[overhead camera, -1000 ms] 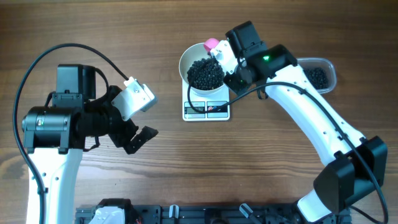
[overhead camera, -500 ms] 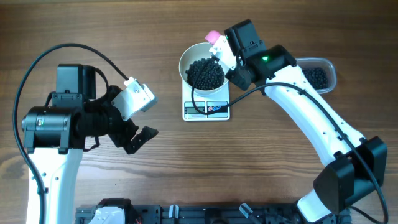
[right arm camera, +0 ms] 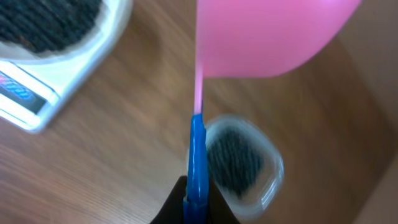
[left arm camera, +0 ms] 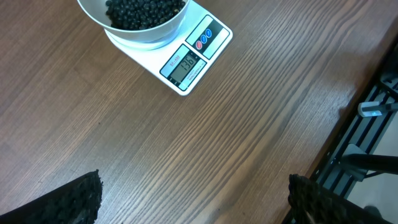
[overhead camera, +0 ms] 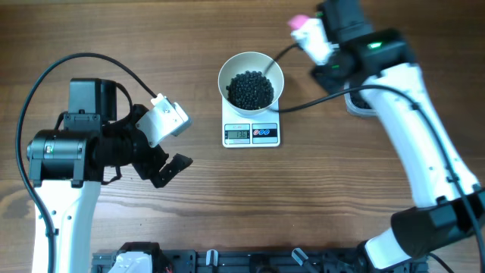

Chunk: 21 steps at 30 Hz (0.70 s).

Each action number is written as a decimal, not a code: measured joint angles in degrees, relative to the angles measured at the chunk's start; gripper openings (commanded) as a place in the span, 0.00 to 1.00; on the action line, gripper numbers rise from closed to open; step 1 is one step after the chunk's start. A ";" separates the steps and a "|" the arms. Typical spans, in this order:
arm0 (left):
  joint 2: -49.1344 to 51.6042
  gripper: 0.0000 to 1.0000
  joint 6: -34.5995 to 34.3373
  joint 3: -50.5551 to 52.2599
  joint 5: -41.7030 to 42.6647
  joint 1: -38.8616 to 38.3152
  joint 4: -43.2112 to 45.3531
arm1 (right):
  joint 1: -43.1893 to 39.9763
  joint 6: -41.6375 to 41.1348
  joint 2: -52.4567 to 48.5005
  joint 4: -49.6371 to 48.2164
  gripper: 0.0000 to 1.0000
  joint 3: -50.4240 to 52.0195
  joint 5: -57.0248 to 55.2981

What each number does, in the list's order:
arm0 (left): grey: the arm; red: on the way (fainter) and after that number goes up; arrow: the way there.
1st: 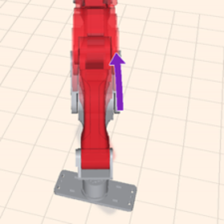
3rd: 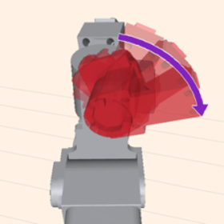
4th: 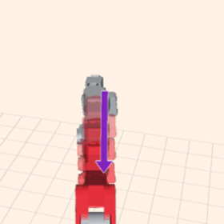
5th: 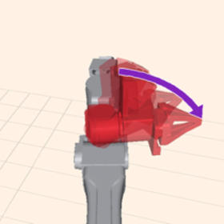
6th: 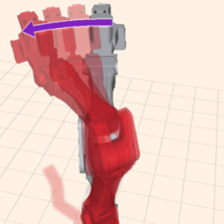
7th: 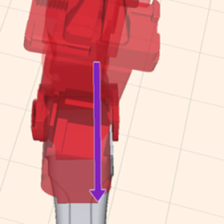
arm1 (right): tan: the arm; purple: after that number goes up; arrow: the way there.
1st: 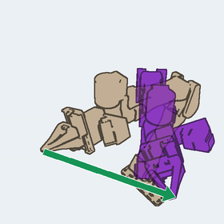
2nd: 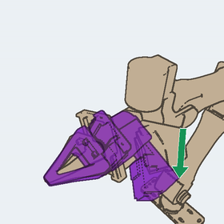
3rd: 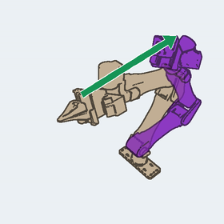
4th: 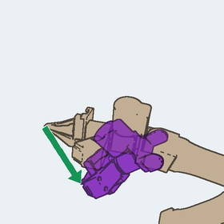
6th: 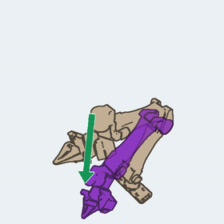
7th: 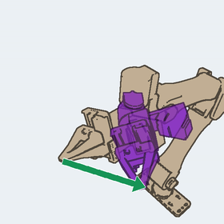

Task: Scoop item into bowl and weigh 150g on scale
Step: 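Carry the scoop right and lower it into the bean tub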

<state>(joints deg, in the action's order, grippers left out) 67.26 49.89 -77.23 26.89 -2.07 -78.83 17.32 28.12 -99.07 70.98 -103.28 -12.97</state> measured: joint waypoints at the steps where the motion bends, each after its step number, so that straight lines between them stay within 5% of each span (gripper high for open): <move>1: 0.00 1.00 0.00 0.00 0.00 0.00 0.00 | -2.54 0.00 0.20 2.29 0.04 -0.07 -0.09; 11: 0.00 1.00 0.00 0.00 0.00 0.00 -0.02 | -22.82 -0.02 -0.02 6.16 0.04 4.94 6.19; 21: 0.00 1.00 0.00 0.00 0.00 0.00 -0.02 | -24.24 0.68 -1.29 1.77 0.05 20.06 8.50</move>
<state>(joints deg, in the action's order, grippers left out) 67.26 49.89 -77.23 26.89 -2.07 -78.85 -6.92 28.80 -100.36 72.75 -83.22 -4.47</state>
